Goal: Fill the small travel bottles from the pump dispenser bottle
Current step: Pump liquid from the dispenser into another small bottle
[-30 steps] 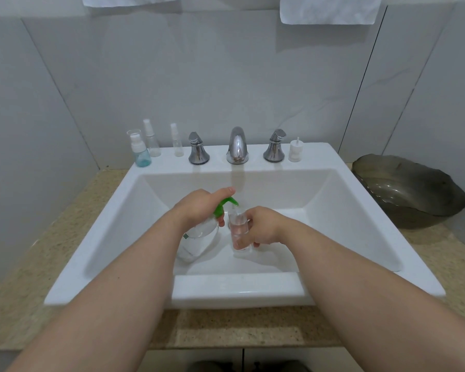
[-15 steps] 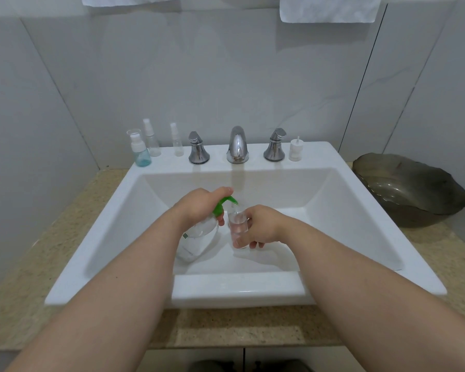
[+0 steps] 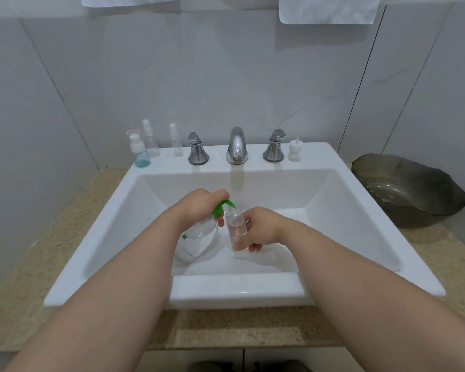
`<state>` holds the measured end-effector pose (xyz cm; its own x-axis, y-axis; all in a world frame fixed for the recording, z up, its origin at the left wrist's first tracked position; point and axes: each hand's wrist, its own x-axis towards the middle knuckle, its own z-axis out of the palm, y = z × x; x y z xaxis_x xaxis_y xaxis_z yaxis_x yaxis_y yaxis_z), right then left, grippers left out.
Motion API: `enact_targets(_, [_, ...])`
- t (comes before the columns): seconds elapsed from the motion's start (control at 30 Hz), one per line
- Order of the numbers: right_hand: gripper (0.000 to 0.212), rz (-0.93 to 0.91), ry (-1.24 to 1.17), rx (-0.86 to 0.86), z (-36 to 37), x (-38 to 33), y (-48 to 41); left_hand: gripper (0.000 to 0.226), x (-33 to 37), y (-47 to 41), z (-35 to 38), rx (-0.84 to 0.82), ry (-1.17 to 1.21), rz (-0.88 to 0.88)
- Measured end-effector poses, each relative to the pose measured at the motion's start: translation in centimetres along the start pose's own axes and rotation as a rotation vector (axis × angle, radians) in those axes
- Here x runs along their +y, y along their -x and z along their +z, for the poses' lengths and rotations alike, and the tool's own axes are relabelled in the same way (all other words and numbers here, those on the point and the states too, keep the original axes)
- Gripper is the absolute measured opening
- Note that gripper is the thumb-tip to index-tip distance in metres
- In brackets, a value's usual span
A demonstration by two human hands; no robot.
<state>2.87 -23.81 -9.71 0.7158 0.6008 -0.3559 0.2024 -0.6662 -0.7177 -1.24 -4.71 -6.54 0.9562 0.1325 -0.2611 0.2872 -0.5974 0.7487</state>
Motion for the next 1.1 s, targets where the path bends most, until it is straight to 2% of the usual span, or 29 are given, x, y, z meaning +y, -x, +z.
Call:
enact_targets(0.1, [0.039, 0.005, -0.002, -0.001, 0.02, 0.11, -0.12, 0.059, -0.01, -0.03, 0.00, 0.008, -0.007, -0.009])
enact_targets(0.33, [0.060, 0.019, -0.012, 0.034, 0.00, 0.52, -0.57, 0.074, -0.31, -0.09, 0.07, 0.032, 0.012, -0.020])
enact_targets(0.77, [0.057, 0.026, -0.026, 0.021, 0.02, 0.51, -0.66, 0.072, 0.06, -0.01, 0.21, 0.033, 0.006, -0.031])
enact_targets(0.97, [0.066, 0.023, -0.028, 0.030, 0.00, 0.46, -0.54, 0.069, -0.05, -0.11, 0.20, 0.027, 0.010, -0.024])
enact_targets(1.1, [0.065, 0.020, -0.023, 0.029, 0.06, 0.34, -0.45, 0.067, -0.01, -0.18, 0.14, 0.023, 0.007, -0.019])
